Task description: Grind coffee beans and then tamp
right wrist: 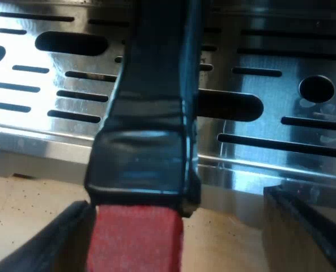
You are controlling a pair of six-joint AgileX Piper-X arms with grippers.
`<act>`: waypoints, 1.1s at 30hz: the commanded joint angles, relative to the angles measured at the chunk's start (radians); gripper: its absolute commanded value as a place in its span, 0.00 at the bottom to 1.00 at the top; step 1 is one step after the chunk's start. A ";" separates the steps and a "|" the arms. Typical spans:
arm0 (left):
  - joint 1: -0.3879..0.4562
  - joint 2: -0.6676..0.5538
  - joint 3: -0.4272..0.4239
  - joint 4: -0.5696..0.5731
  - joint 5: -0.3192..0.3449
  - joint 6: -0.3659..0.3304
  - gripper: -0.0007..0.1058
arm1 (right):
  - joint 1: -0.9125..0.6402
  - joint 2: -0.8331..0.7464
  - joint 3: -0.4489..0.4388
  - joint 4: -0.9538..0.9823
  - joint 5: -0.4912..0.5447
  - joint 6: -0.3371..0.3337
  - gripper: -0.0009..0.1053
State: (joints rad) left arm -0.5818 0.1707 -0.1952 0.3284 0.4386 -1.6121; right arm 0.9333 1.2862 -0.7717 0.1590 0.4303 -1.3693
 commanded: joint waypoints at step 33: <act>-0.005 0.002 0.000 -0.019 0.008 -0.005 0.63 | 0.097 -0.005 -0.007 -0.070 0.063 0.002 0.01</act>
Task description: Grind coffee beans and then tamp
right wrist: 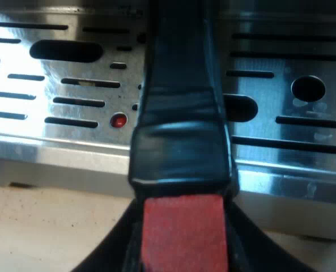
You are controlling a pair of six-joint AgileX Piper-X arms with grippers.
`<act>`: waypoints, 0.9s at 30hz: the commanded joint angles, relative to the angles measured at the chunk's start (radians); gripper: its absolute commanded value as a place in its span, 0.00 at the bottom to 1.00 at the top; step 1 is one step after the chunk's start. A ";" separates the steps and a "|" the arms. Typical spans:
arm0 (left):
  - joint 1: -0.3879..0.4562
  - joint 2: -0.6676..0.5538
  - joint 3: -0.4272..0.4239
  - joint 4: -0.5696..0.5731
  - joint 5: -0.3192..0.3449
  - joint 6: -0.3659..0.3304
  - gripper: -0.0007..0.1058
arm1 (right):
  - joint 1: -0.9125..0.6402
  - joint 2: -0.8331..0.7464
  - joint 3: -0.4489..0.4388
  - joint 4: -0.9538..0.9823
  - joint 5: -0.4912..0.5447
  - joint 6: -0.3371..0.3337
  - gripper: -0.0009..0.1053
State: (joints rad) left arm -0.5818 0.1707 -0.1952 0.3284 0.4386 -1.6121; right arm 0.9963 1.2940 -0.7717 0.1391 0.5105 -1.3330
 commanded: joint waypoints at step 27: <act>-0.005 0.002 -0.002 -0.015 0.008 -0.007 0.63 | 0.254 -0.091 -0.005 0.087 0.234 0.056 0.01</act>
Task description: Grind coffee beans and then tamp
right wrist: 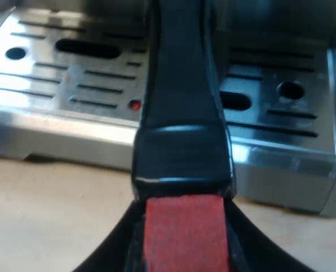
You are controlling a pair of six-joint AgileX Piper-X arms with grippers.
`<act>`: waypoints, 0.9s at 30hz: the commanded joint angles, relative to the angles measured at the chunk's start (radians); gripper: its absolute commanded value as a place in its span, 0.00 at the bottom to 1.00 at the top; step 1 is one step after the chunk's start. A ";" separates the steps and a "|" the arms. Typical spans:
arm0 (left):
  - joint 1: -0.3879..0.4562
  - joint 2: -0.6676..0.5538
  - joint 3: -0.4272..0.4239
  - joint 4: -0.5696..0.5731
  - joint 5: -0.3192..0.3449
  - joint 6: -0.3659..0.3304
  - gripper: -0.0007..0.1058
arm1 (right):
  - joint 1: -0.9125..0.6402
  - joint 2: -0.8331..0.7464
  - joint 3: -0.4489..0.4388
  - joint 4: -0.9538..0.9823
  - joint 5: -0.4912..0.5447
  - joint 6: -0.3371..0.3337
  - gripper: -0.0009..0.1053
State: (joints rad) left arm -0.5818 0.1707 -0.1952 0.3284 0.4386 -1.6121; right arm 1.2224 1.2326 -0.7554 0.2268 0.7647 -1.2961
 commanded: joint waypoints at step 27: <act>-0.005 -0.136 -0.338 0.628 -0.008 -0.007 0.63 | 0.246 -0.233 -0.021 0.363 -0.103 0.009 0.01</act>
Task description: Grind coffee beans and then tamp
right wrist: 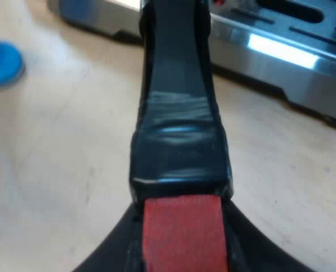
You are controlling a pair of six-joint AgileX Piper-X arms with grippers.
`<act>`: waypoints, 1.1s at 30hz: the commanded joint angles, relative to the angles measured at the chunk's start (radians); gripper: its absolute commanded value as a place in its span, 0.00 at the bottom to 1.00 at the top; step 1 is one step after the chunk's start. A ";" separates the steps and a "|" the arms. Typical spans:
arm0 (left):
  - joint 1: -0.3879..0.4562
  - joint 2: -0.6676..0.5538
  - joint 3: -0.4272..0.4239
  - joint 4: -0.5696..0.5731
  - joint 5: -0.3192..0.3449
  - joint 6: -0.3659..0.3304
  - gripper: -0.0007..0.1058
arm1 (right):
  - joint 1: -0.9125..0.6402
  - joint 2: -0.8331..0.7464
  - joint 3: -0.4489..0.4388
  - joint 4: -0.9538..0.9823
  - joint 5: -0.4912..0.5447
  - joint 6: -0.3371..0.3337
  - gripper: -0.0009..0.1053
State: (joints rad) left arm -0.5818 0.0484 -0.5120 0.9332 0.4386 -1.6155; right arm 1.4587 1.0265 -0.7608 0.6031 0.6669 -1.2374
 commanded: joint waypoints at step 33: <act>-0.005 0.140 -0.038 0.126 -0.046 -0.004 0.63 | -0.164 -0.066 0.347 -0.372 -0.290 -0.316 0.01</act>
State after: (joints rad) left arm -0.5818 0.1799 -0.5440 1.0686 0.4056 -1.6155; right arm 1.2999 0.9692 -0.4119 0.2898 0.3634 -1.5466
